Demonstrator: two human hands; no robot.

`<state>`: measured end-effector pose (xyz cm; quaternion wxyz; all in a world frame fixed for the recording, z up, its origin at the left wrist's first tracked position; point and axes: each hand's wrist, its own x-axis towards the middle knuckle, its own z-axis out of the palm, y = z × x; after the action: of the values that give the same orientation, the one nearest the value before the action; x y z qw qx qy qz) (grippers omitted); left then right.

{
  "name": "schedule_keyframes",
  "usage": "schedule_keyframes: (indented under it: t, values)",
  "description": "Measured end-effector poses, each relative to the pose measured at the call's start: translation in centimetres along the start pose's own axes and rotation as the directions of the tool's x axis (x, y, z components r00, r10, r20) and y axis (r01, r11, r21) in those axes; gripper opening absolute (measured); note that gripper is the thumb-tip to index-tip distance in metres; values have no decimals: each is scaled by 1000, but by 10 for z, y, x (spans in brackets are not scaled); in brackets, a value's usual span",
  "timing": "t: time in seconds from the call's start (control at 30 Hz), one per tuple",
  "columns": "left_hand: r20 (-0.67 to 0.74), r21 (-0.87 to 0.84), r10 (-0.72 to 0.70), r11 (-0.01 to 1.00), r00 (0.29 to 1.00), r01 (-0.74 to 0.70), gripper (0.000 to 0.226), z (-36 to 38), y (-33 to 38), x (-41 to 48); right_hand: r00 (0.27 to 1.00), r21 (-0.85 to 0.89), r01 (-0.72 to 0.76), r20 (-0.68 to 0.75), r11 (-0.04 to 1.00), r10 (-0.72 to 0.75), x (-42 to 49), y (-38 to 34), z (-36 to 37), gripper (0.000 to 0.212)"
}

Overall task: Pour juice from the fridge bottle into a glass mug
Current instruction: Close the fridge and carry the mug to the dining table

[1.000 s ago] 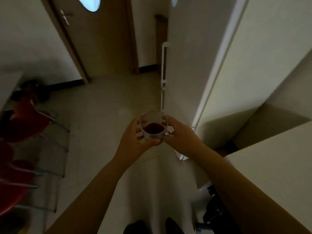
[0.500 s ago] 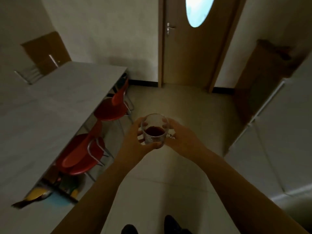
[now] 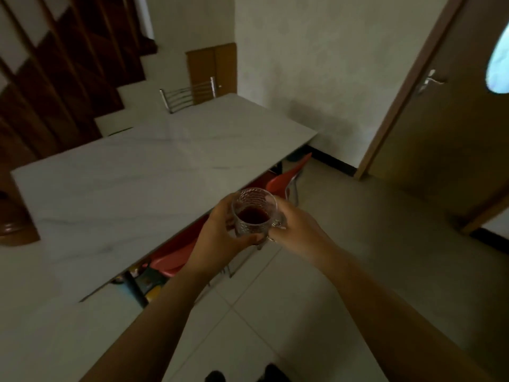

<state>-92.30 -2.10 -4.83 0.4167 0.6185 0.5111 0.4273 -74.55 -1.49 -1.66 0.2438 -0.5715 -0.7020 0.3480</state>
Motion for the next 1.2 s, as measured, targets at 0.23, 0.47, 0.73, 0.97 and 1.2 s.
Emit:
schedule_keyframes:
  t: [0.23, 0.47, 0.73, 0.97, 1.2]
  values:
    - [-214, 1, -86, 996, 973, 88, 87, -35, -23, 64, 982, -64, 98, 167, 993, -86, 117, -7, 15, 61]
    - [-358, 35, -106, 991, 928, 127, 87, -96, -72, 129, 949, -45, 188, 265, 981, -169, 225, -31, 59, 61]
    - [-458, 18, -134, 987, 879, 160, 85, -163, -119, 196, 914, -27, 266, 325, 964, -243, 336, -54, 114, 60]
    - [-530, -21, -224, 968, 818, 251, 81, -185, -168, 222, 868, -26, 268, 440, 963, -229, 395, -47, 157, 61]
    - [-594, -22, -329, 919, 734, 394, 79, -193, -230, 237, 806, -58, 247, 567, 967, -172, 439, -26, 212, 63]
